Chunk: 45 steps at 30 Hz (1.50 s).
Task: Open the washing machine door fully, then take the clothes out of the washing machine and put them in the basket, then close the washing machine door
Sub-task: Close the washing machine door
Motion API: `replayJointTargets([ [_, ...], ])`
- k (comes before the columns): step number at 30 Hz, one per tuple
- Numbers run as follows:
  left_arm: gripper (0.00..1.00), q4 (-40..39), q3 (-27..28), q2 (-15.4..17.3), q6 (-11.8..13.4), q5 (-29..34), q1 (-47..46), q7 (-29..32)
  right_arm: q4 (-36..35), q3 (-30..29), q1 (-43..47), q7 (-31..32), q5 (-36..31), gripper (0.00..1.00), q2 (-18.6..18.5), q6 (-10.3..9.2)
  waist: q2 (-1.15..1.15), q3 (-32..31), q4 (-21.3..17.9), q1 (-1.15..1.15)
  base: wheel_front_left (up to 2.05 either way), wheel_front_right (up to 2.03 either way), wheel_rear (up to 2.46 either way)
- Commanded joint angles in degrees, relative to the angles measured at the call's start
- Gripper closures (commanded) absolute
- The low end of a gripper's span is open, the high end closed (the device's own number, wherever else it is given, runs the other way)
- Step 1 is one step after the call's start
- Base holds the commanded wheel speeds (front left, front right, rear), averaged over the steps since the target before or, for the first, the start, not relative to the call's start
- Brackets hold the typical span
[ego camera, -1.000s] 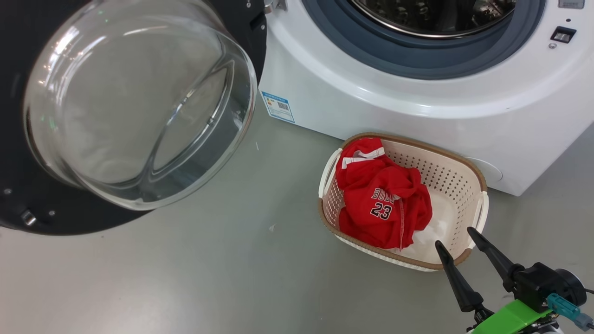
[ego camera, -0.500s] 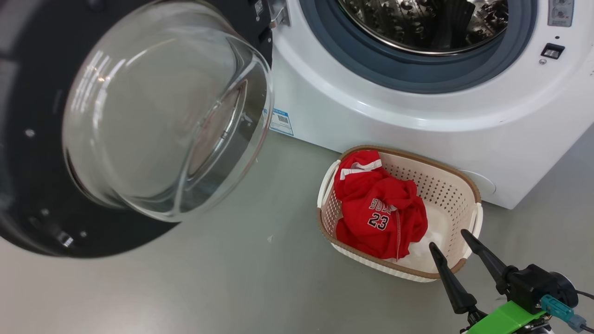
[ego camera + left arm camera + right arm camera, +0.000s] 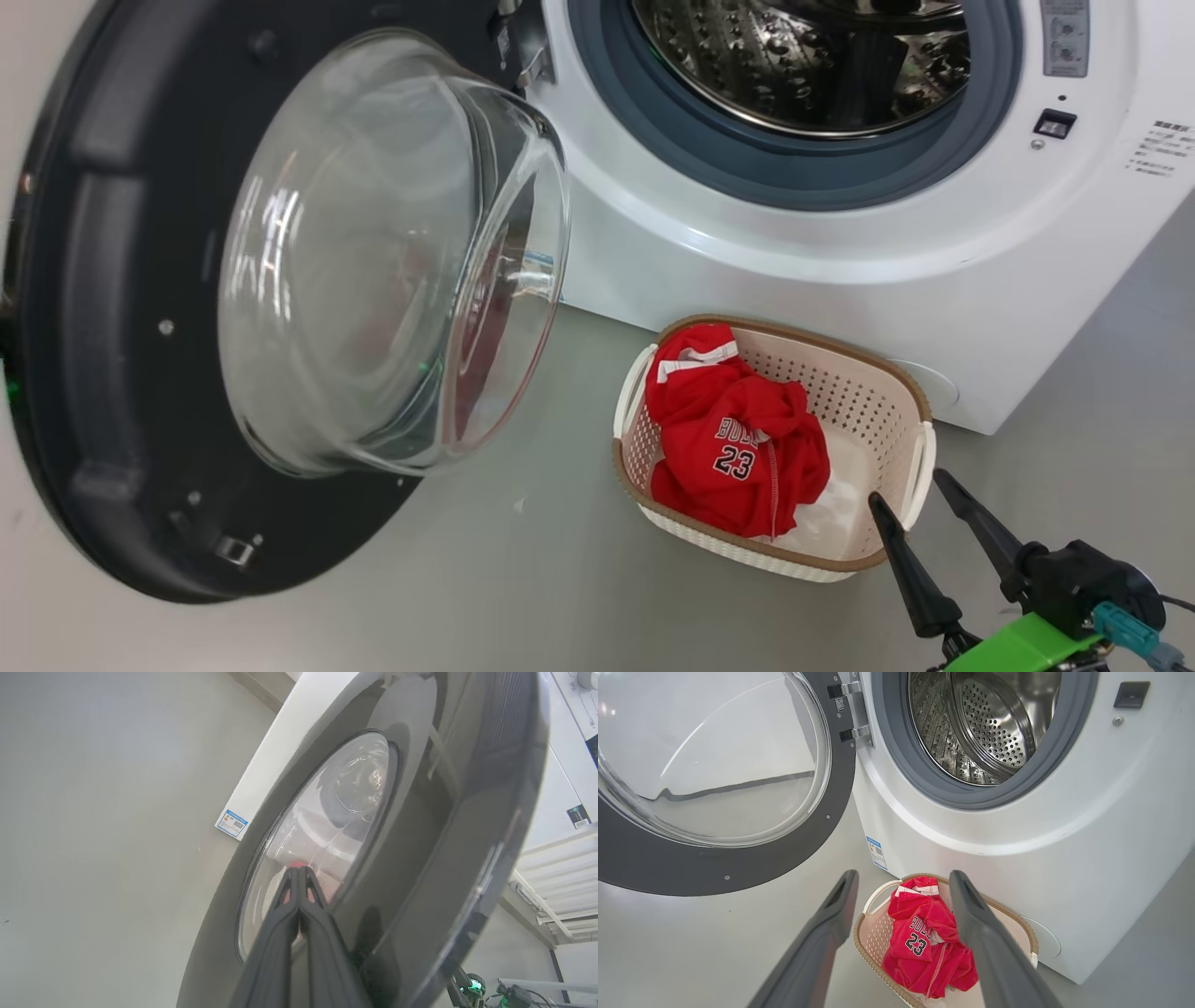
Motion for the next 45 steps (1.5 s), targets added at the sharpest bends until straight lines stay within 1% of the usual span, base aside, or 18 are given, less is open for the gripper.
replayJointTargets([
  [1,1.00,-2.61,1.59,3.56,-0.41,-1.31,-0.28,0.85,-1.44,0.89,0.35,-0.37,0.02,0.00,-0.36,0.28,0.00,-0.34,-0.43,0.00,0.00,0.00,0.00],
  [7,1.00,-7.74,-0.36,3.67,-0.41,-3.60,0.36,2.36,-1.67,0.38,0.75,-0.37,-0.19,0.00,-0.07,0.28,0.00,-0.89,-1.84,0.00,0.00,0.00,0.00],
  [14,1.00,-12.67,-2.68,2.76,-0.41,-5.18,0.64,2.71,-1.87,-0.04,0.68,-0.37,-0.34,0.00,0.22,0.28,0.00,-1.55,-3.87,0.00,0.00,0.00,0.00],
  [15,1.00,-14.23,-3.52,1.80,-0.41,-5.68,0.41,2.20,-2.06,-0.37,0.83,-0.37,-0.46,0.00,0.40,0.28,0.00,-1.66,-4.60,0.00,0.00,0.00,0.00],
  [22,1.00,-16.94,-6.07,0.08,-0.41,-5.06,-0.35,0.29,-2.23,-0.97,0.52,-0.37,-0.51,0.00,0.77,0.28,0.00,-1.58,-6.88,0.00,0.00,0.00,0.00],
  [32,1.00,-20.65,-9.76,-2.99,-0.41,-3.38,-2.70,-4.49,-2.37,-1.66,0.09,-0.37,-0.56,0.00,1.65,0.28,0.00,-0.93,-10.77,0.00,0.00,0.00,0.00],
  [42,1.00,-20.34,-14.96,-5.29,-0.41,-0.88,-6.08,-8.40,-2.63,-2.19,-1.25,-0.37,-0.77,0.00,2.66,0.28,0.00,0.62,-15.47,0.00,0.00,0.00,0.00],
  [45,1.00,-19.23,-16.52,-6.02,-0.41,0.10,-7.80,-10.41,-2.69,-2.19,-1.82,-0.37,-0.74,0.00,3.23,0.28,0.00,1.12,-17.78,0.00,0.00,0.00,0.00],
])
